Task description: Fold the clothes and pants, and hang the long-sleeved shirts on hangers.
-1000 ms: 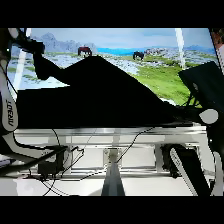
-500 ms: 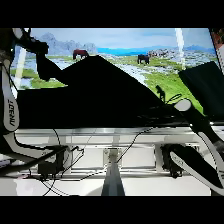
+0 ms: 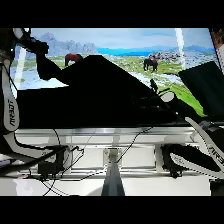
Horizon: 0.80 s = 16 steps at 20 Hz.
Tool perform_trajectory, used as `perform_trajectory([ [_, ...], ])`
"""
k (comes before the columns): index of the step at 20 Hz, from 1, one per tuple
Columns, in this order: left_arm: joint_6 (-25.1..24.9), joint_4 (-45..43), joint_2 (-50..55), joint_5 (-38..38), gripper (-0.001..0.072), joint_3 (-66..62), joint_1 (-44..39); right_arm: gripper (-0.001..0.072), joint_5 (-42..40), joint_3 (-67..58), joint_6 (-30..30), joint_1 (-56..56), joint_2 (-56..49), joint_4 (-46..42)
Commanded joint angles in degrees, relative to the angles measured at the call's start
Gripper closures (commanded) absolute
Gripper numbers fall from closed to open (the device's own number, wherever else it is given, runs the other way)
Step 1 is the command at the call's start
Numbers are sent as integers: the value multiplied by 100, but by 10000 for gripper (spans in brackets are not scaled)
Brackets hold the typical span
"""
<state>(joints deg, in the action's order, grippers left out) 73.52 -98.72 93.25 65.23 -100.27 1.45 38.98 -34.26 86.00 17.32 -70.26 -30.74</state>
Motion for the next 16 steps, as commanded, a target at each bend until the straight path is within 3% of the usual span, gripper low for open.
perform_trajectory([
  [1,-2,-2,2,-2,700,2,-2,691,-317,-640,-24,-4,-179,-304],
  [6,-2,-7,20,-4,700,2,7,692,-433,-1661,50,-426,-181,-1749],
  [16,-2,44,350,-28,700,2,-4,691,-1917,-1989,195,-2122,-299,-1862],
])
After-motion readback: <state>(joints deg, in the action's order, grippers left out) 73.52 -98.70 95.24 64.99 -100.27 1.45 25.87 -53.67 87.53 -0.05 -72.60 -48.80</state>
